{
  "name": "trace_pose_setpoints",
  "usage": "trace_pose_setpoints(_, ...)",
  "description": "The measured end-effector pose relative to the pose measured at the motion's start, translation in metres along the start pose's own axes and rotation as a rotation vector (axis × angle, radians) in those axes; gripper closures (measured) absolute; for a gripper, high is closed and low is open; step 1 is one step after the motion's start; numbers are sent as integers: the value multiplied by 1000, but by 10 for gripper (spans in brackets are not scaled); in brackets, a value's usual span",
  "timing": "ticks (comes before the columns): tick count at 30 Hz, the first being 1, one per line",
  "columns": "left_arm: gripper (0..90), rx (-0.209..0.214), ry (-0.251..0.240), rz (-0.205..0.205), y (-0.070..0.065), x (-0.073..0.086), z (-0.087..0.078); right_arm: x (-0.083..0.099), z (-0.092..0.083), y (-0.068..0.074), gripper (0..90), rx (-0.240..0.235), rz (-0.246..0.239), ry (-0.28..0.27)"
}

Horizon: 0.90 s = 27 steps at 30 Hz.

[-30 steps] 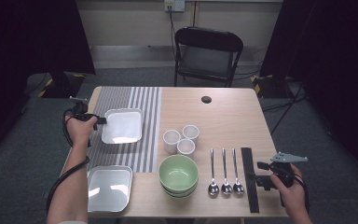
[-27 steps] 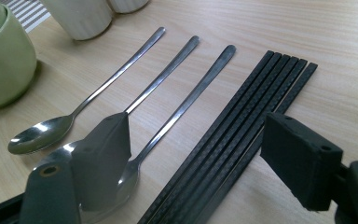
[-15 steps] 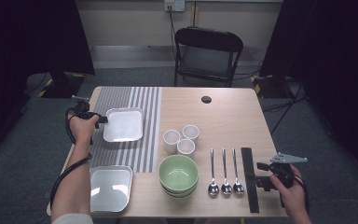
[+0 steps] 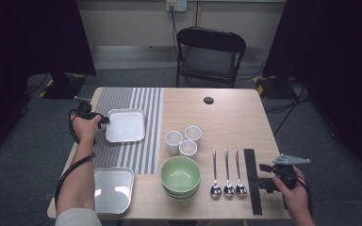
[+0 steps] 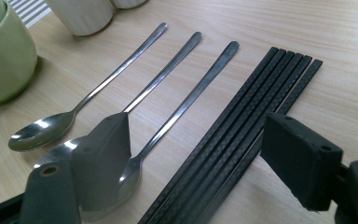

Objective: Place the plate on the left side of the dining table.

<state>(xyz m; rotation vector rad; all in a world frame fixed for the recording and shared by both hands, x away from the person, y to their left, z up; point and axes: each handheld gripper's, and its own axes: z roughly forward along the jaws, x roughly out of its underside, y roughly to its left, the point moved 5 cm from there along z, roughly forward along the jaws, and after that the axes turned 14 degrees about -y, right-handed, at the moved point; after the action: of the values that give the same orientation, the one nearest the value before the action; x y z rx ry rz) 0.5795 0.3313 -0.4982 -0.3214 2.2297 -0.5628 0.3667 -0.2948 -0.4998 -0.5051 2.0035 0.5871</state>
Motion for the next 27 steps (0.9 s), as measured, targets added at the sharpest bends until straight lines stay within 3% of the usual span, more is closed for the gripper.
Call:
trace_pose_setpoints(9,813,-17,-39,19,4,0,-1,1,1,1,232,-5,0,5)
trace_pose_setpoints(15,785,-51,-41,79,3,10,-10,-1,2,2,232,-12,-12,4)
trace_pose_setpoints(20,764,-70,-31,171,-2,23,-19,-1,0,2,232,-14,-11,1)
trace_pose_setpoints(23,755,-82,-23,193,-4,30,-23,-2,-1,2,232,-15,-16,-4)
trace_pose_setpoints(26,754,-78,-28,177,-7,34,-27,-2,-2,2,232,-17,-19,-9)
trace_pose_setpoints(27,755,-85,-25,192,-8,35,-29,-2,-3,2,232,-20,-20,-9)
